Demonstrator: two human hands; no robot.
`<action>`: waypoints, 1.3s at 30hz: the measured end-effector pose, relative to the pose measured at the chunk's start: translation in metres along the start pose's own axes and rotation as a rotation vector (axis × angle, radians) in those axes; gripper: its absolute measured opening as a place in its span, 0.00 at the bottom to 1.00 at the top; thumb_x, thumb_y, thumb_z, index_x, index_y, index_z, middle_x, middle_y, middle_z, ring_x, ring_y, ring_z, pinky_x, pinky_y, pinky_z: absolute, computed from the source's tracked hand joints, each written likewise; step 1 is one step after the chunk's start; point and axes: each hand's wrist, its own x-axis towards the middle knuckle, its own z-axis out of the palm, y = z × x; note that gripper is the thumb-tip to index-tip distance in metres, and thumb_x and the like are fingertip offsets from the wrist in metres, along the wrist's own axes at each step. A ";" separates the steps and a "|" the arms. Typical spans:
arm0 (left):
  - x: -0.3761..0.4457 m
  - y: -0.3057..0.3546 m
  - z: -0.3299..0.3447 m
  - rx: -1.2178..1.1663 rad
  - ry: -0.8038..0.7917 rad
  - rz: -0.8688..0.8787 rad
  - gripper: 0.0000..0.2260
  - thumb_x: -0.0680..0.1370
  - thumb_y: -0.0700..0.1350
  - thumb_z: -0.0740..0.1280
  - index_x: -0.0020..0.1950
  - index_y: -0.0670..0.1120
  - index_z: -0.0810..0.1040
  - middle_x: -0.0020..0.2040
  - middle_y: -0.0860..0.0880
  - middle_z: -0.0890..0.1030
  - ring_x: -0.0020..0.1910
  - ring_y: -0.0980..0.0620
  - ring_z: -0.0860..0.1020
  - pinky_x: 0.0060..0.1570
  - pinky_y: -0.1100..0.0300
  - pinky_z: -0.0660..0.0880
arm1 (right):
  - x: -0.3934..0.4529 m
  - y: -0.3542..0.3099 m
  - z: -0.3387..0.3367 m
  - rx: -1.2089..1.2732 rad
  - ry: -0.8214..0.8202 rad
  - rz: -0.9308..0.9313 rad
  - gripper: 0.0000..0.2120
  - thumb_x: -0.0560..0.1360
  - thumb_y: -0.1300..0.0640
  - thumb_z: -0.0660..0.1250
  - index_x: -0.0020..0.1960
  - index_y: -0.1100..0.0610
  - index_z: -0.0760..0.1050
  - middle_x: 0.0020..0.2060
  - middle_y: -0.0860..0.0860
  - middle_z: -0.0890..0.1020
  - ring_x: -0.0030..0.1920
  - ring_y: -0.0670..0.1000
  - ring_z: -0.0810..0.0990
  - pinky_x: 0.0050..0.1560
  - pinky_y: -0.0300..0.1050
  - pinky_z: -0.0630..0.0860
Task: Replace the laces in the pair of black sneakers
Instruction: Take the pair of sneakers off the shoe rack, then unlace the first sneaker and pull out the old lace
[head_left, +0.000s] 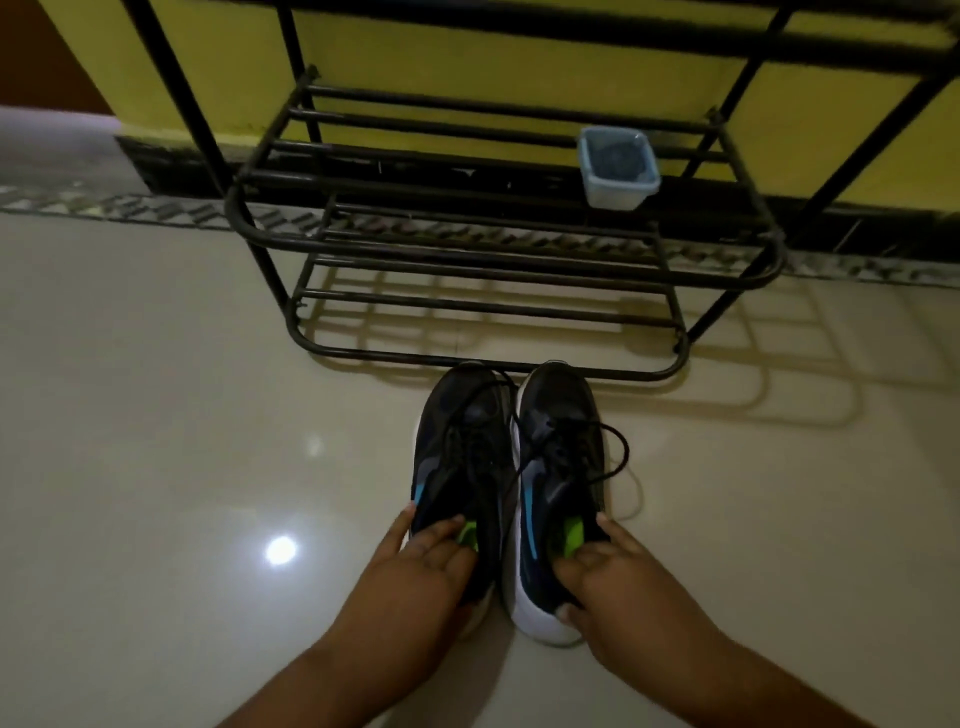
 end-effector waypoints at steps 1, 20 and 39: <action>-0.003 0.001 0.000 0.014 -0.022 -0.011 0.17 0.67 0.56 0.57 0.43 0.52 0.83 0.42 0.55 0.84 0.52 0.55 0.82 0.57 0.45 0.73 | -0.002 -0.003 -0.002 0.006 -0.032 -0.002 0.09 0.75 0.53 0.62 0.54 0.54 0.75 0.47 0.52 0.81 0.53 0.51 0.76 0.72 0.41 0.40; 0.000 0.015 -0.023 -0.018 -0.249 -0.134 0.20 0.80 0.52 0.58 0.71 0.46 0.67 0.71 0.46 0.69 0.75 0.49 0.57 0.74 0.49 0.44 | -0.015 -0.020 -0.004 0.083 0.012 0.135 0.16 0.75 0.60 0.63 0.63 0.58 0.74 0.54 0.59 0.80 0.57 0.59 0.74 0.74 0.47 0.47; 0.005 0.020 -0.028 0.024 -0.311 -0.155 0.16 0.79 0.52 0.56 0.62 0.47 0.71 0.59 0.48 0.76 0.65 0.48 0.68 0.74 0.48 0.45 | 0.006 -0.019 -0.032 -0.055 -0.411 0.026 0.15 0.78 0.54 0.61 0.59 0.64 0.73 0.54 0.60 0.77 0.62 0.59 0.71 0.75 0.58 0.43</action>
